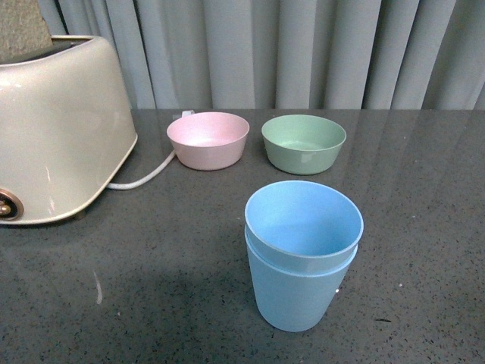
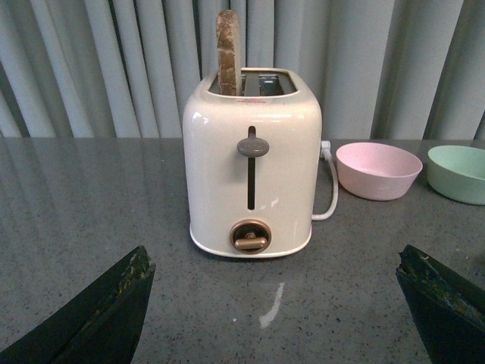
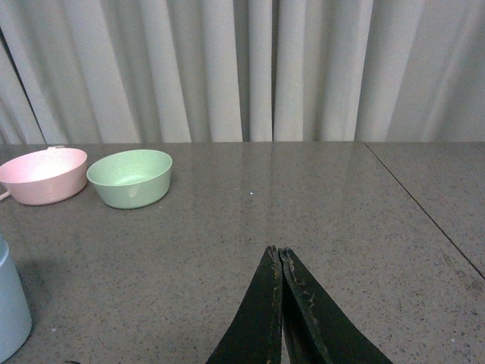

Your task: Stack blue cups with both arms

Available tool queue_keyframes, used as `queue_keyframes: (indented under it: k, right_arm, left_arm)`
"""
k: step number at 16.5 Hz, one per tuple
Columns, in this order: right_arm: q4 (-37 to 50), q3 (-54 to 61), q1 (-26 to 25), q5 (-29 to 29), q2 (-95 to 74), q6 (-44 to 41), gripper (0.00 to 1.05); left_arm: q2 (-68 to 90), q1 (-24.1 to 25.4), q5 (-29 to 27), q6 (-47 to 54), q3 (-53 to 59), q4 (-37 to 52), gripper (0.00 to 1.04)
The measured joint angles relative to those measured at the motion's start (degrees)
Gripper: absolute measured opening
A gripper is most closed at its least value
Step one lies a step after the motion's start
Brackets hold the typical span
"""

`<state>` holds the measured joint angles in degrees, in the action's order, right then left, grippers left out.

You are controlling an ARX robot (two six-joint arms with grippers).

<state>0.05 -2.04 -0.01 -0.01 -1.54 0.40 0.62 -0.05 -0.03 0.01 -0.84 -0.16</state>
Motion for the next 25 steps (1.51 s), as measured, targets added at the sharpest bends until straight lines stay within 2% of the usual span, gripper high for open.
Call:
queue_keyframes:
  k: [9,15,16,17,18,19,20,25]
  right_arm:
    - [-0.26,1.31,0.00,0.00,1.29,-0.02,0.02]
    - [-0.26,1.31,0.00,0.00,1.29,-0.07,0.61]
    - [-0.26,1.31,0.00,0.00,1.29,-0.04,0.74]
    - [-0.26,1.31,0.00,0.00,1.29,-0.07,0.81]
    - [-0.26,1.31,0.00,0.00,1.29,-0.07,0.94]
    - [-0.26,1.31,0.00,0.00,1.29,-0.04,1.00]
    - [-0.26,1.31,0.00,0.00,1.29,-0.04,0.97]
    - [-0.26,1.31,0.00,0.00,1.29,-0.04,0.98]
  left_arm:
    - [0.00,0.00,0.00,0.00,0.00,-0.04,0.98]
    - [0.00,0.00,0.00,0.00,0.00,-0.04,0.98]
    - [0.00,0.00,0.00,0.00,0.00,-0.04,0.98]
    - [0.00,0.00,0.00,0.00,0.00,-0.04,0.98]
    - [0.00,0.00,0.00,0.00,0.00,-0.04,0.98]
    - [0.00,0.00,0.00,0.00,0.00,-0.04,0.98]
    - [0.00,0.00,0.00,0.00,0.00,-0.04,0.98]
    - [0.00,0.00,0.00,0.00,0.00,-0.04,0.98]
